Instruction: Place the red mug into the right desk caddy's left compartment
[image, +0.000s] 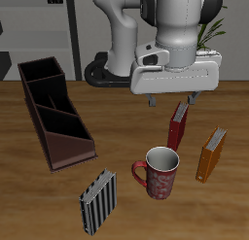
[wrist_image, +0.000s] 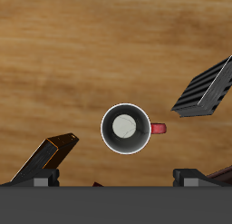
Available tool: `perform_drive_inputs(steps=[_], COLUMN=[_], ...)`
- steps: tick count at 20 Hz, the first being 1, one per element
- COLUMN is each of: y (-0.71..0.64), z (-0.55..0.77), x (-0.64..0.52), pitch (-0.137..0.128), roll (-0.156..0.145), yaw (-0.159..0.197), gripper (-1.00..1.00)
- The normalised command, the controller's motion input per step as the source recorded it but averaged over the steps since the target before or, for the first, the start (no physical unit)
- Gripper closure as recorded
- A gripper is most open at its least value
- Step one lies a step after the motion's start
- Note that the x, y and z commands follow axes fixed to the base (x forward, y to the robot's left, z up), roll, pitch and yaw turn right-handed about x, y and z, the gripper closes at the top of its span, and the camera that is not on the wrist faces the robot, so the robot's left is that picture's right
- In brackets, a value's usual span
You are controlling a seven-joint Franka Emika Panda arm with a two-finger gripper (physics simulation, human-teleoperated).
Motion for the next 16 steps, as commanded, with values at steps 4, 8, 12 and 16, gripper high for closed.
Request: perform_drive_inputs(steps=[4,8,12,16], y=[0.14,0.09,0.21,0.16], z=[-0.29,-0.21,-0.33,-0.23], x=[0.17,0.11,0.10,0.05], pitch=[0.004,0.012,0.020,0.021], roll=[0.002,0.010,0.012,0.020], yaw=[0.017,0.003,-0.013,-0.015], gripper=[-1.00,-1.00,-1.00,-1.00])
